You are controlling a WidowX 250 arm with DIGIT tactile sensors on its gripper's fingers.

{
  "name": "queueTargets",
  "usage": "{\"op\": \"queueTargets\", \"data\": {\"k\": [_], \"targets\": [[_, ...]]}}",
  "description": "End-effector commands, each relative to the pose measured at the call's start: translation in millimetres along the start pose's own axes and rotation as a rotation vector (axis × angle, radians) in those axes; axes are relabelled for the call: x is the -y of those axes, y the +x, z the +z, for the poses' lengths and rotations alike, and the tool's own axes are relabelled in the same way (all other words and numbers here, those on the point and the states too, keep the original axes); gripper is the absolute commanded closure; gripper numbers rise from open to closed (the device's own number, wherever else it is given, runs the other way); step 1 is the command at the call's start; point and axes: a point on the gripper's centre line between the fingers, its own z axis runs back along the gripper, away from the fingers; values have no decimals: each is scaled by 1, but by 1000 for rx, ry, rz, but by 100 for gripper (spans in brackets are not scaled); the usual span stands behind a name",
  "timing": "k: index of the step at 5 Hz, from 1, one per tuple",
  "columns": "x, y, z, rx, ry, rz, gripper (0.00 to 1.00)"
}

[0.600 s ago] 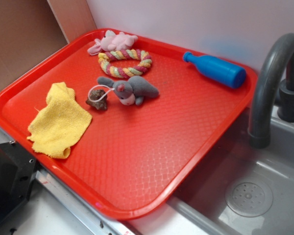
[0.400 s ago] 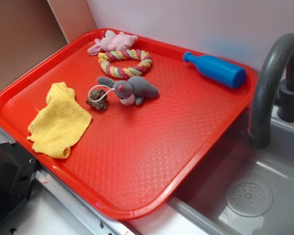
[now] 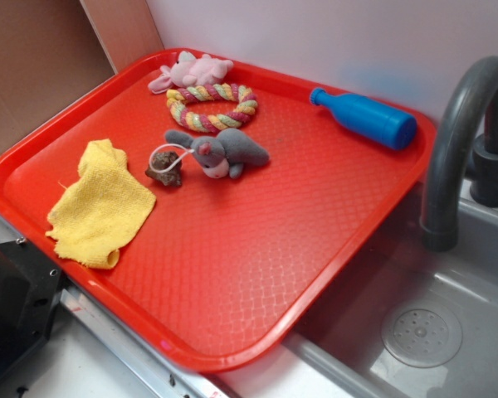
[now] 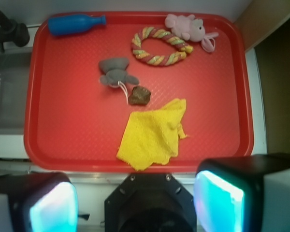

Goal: Grab the gray animal.

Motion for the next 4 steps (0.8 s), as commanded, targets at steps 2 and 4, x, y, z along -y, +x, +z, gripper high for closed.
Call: {"op": "queueTargets", "data": {"k": [2, 4], "targets": [[-9, 71, -25, -7, 27, 8, 0], [6, 104, -81, -104, 4, -98, 0]]}}
